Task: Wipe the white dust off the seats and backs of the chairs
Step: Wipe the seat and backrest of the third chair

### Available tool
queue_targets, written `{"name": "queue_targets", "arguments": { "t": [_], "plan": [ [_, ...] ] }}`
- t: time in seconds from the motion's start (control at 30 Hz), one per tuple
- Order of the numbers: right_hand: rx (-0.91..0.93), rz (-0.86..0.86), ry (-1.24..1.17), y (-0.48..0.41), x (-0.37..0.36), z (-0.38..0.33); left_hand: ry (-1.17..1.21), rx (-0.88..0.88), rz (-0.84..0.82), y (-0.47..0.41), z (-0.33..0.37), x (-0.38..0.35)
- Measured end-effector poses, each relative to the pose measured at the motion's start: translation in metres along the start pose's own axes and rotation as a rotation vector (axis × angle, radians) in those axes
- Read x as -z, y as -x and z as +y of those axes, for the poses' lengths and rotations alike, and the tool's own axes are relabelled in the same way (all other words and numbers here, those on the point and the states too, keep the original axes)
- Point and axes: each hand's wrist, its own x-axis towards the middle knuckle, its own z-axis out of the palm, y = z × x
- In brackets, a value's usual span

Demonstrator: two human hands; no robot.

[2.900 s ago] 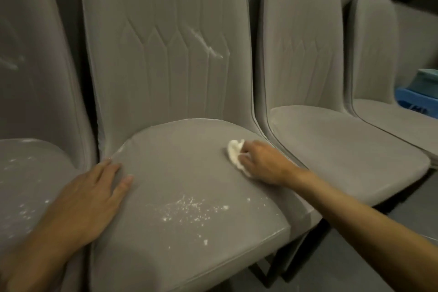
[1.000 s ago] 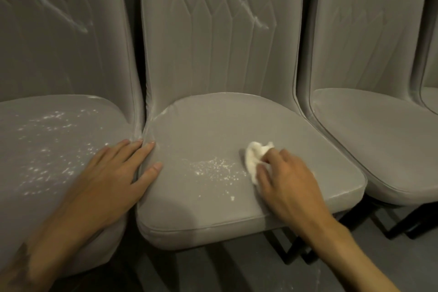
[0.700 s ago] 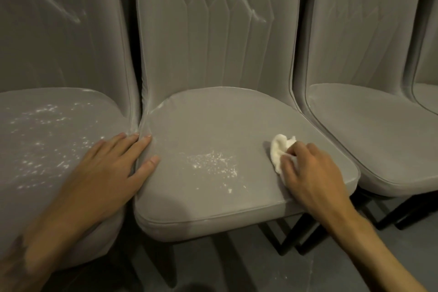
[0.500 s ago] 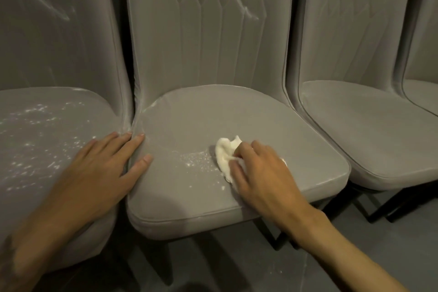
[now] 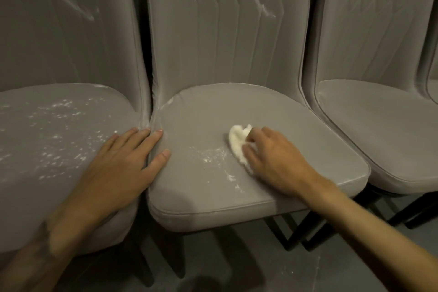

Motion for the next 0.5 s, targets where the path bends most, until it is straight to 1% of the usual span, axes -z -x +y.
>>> {"name": "queue_targets", "arguments": {
  "t": [0.07,0.1,0.13,0.17,0.27,0.3,0.33,0.37,0.47,0.5],
  "plan": [
    [-0.174,-0.029,0.036,-0.027,0.003,0.016,0.027,0.030,0.009,0.000,0.002,0.000],
    [-0.216,-0.031,0.054,-0.037,0.002,0.015,0.034,0.036,0.006,0.000,0.003,0.000],
    [-0.204,-0.031,0.063,-0.044,-0.003,0.007,0.042,0.039,0.008,0.000,0.005,0.001],
    [-0.147,-0.027,0.055,-0.045,-0.009,-0.005,0.049,0.040,0.012,0.000,0.005,0.001],
    [0.152,0.007,-0.048,-0.020,-0.022,-0.036,0.044,0.049,0.015,0.000,0.005,0.001],
    [0.202,-0.013,-0.080,-0.014,-0.020,-0.037,0.045,0.052,0.010,-0.001,0.005,0.001],
    [0.208,-0.031,-0.088,-0.017,-0.016,-0.031,0.043,0.052,-0.003,-0.001,0.004,0.001],
    [0.174,-0.048,-0.070,-0.026,-0.013,-0.022,0.036,0.048,-0.016,-0.001,0.004,0.001],
    [-0.060,-0.122,0.026,-0.063,-0.007,0.001,0.028,0.049,-0.021,-0.001,0.006,0.002],
    [-0.086,-0.117,0.039,-0.069,-0.009,-0.002,0.025,0.050,-0.030,-0.001,0.006,0.003]
  ]
}}
